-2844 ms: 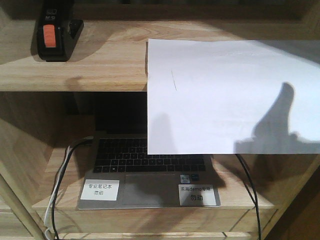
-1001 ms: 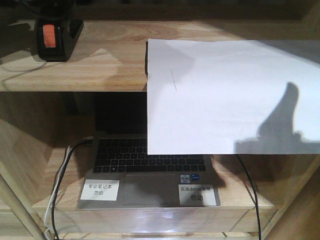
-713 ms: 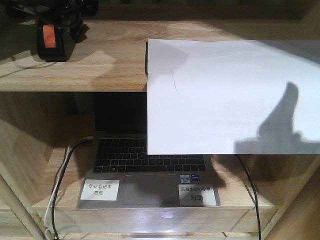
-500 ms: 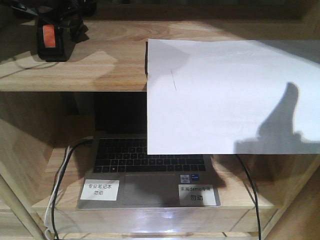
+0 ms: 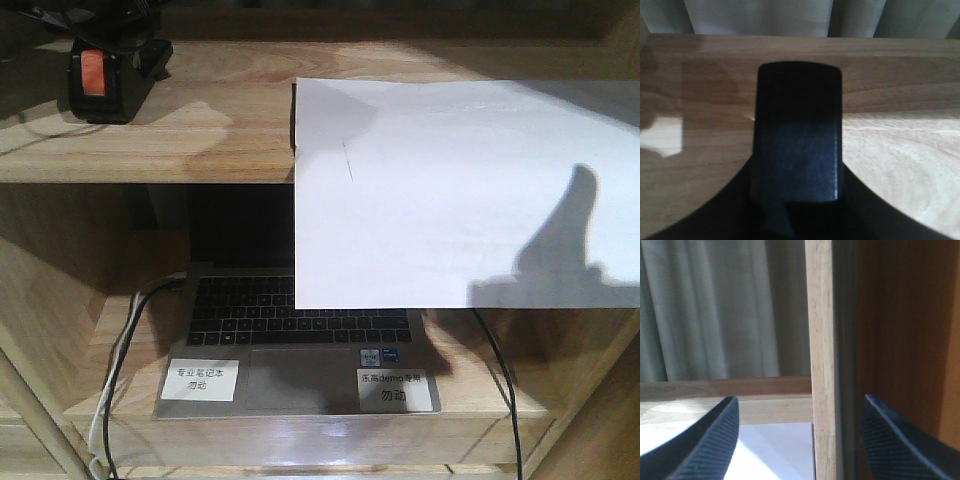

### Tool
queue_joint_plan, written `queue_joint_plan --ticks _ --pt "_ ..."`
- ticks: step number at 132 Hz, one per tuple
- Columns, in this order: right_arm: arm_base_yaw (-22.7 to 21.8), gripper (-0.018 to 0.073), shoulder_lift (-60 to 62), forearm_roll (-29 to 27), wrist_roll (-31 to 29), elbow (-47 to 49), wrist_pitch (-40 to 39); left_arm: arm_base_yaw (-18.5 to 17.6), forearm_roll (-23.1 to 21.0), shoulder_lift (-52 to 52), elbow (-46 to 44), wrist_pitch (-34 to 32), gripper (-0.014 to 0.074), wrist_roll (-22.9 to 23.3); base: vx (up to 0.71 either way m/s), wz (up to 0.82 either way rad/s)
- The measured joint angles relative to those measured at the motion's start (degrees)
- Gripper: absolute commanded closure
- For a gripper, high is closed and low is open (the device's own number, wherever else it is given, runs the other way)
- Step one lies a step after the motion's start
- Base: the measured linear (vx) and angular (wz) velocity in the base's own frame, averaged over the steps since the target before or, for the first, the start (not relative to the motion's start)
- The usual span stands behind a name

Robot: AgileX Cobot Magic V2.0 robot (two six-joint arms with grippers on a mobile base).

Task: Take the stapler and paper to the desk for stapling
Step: 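Lift the stapler off the shelf and pull it back with the left gripper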

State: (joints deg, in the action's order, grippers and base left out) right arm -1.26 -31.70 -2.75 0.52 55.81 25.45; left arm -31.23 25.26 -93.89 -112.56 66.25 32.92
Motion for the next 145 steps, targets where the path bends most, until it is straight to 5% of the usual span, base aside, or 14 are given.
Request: queue_joint_plan --ticks 46,68,90,109,145 --pt "0.0 0.0076 0.0 0.0 0.0 0.0 0.1 0.0 -1.7 3.6 1.1 0.7 0.0604 -2.8 0.0 0.0" --pt "0.0 0.0076 0.0 0.0 0.0 0.0 0.0 -0.2 -3.2 10.4 7.2 -4.8 0.0604 -5.4 0.0 0.0" --pt "0.0 0.0076 0.0 0.0 0.0 0.0 0.1 -0.2 -8.2 20.8 20.1 -15.5 0.0604 -10.0 0.0 0.0" --pt "0.0 0.0076 0.0 0.0 0.0 0.0 0.1 -0.3 -15.9 30.9 32.7 -24.9 0.0604 -18.3 0.0 0.0" --pt "0.0 0.0076 0.0 0.0 0.0 0.0 0.1 -0.4 -25.9 45.8 49.0 -28.2 0.0604 -30.3 0.0 0.0"
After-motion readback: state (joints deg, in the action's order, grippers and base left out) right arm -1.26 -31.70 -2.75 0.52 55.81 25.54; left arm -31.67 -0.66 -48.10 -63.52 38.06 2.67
